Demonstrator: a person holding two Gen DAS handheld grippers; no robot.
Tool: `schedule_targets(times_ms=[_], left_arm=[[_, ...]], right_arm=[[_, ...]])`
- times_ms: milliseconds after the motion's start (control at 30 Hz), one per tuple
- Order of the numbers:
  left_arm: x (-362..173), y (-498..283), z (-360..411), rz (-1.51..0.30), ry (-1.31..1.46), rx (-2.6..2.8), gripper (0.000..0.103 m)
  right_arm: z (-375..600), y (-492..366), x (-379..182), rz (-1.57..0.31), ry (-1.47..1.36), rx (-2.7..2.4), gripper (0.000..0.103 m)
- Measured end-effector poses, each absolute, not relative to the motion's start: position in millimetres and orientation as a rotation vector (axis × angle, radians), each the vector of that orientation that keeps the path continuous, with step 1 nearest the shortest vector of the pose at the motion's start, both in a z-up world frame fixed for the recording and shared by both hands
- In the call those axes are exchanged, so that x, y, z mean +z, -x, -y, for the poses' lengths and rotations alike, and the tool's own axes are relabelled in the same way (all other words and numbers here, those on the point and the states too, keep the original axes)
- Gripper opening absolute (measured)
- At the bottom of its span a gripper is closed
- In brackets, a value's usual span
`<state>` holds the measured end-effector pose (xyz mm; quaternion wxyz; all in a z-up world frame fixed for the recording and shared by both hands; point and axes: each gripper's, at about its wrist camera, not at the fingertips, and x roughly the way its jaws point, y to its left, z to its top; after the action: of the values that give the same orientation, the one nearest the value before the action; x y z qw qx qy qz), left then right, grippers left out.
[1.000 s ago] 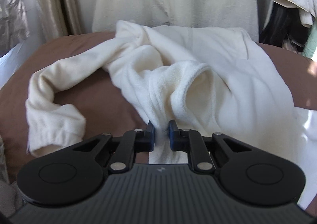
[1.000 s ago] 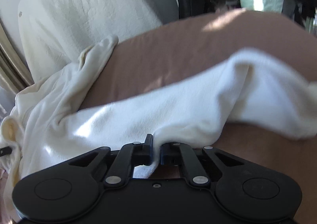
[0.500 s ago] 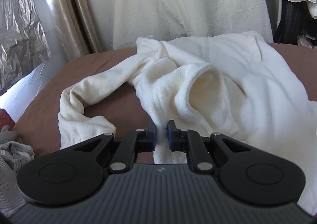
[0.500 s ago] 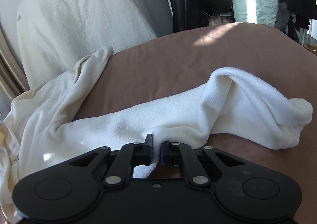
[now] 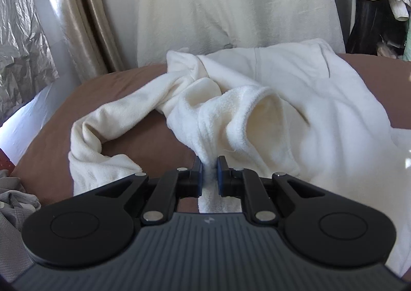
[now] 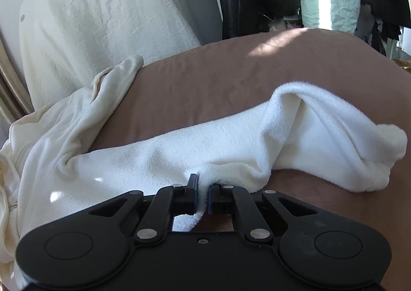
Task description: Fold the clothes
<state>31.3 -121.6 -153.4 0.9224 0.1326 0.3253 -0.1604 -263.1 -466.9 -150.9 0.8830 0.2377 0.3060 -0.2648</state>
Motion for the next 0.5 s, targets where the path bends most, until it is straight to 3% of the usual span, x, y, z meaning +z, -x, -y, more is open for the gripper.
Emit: schedule_targets(times_ms=[400,500], left_arm=[[-137.2,-17.6,110.9,-0.677,-0.154,-0.393,0.010],[-131.1,-10.4,111.2,-0.663,-0.145,-0.413,0.003]], right_arm=[[466.8,264.9,-110.1,-0.575,-0.331,-0.572,0.006],[471.2,264.0,-92.4,-0.558,-0.281,-0.596,0.006]])
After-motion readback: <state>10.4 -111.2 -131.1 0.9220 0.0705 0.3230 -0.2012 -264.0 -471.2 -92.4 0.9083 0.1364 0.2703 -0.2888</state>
